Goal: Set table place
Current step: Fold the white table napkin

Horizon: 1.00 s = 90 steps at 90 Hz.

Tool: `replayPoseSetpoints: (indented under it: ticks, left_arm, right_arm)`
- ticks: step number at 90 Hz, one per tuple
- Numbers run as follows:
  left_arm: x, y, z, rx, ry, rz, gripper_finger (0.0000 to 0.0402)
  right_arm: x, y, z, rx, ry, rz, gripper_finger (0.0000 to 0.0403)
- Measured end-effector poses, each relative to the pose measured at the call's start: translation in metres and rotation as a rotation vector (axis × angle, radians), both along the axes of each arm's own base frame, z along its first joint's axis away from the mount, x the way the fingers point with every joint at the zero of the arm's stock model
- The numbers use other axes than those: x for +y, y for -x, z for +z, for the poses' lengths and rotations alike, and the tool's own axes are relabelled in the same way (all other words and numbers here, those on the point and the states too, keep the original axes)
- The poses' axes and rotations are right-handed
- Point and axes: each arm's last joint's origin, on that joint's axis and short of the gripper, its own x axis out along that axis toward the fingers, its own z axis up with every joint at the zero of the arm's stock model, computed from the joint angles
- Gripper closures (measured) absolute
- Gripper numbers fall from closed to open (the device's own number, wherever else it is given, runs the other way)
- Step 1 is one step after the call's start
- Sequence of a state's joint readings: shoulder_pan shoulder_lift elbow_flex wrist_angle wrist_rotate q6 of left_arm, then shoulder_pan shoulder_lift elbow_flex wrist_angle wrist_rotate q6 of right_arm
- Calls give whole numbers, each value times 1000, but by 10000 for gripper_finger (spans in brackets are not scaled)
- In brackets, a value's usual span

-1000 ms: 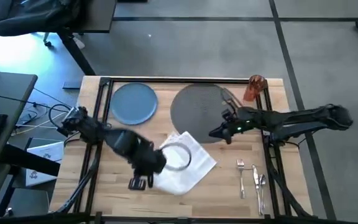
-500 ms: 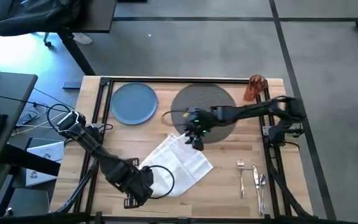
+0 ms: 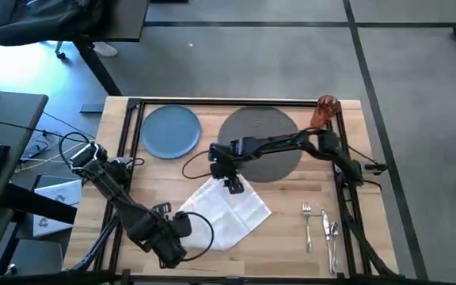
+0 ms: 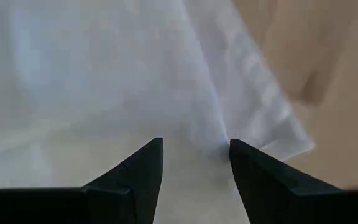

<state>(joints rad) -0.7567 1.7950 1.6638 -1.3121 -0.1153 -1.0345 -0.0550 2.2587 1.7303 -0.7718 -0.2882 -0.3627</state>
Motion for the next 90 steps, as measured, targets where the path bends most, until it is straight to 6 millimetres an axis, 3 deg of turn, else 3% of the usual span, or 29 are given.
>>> replayPoseSetpoints:
  ticks: [11,27,34,55,69,77,85,90]
  left_arm:
    - [0,0,0,-7,-5,12,402]
    - [2,0,0,-23,-38,68,402]
    - [6,2,2,-32,-68,130,402]
    - [29,17,29,-226,-170,391,402]
    - [43,24,46,-359,-207,434,402]
    - [47,23,48,-369,-239,402,402]
    - [52,21,47,-354,-288,365,402]
    - [55,17,45,-346,-331,340,402]
  right_arm:
    - [1,4,-6,82,-3,23,269]
    - [3,16,-3,179,-6,42,379]
    - [4,23,4,225,-13,35,394]
    - [13,63,63,267,-166,7,402]
    - [27,112,99,237,-354,21,403]
    - [30,137,102,220,-188,-64,403]
    - [27,158,104,184,69,-251,403]
    - [26,170,104,156,135,-379,403]
